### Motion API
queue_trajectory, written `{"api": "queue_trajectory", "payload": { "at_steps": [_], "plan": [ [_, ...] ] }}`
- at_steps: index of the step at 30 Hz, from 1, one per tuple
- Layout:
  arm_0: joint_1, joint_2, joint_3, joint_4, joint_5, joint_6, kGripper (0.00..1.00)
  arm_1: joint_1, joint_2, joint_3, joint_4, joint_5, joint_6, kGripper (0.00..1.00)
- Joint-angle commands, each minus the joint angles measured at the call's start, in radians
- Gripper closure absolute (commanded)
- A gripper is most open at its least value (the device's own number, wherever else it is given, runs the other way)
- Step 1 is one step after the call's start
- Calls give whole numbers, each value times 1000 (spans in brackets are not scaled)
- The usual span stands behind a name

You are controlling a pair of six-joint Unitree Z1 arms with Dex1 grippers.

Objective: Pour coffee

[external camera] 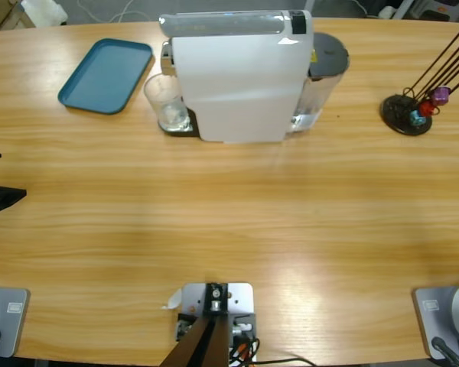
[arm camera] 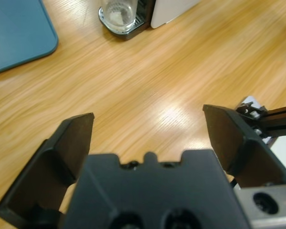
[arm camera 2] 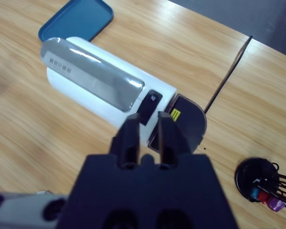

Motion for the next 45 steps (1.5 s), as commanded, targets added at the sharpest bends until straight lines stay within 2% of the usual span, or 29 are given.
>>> {"api": "queue_trajectory", "payload": {
  "at_steps": [1,14,32,45],
  "plan": [
    [-9,48,29,-32,45,-14,0,9,173,-154,98,-2,3,1000],
    [-9,53,47,-62,51,-16,4,-7,247,-187,161,39,7,1000],
    [-9,53,48,-64,60,-17,4,-31,271,-215,176,-48,-1,1000],
    [-9,54,49,-64,62,-17,4,-21,262,-201,180,-37,-7,1000]
  ]
}}
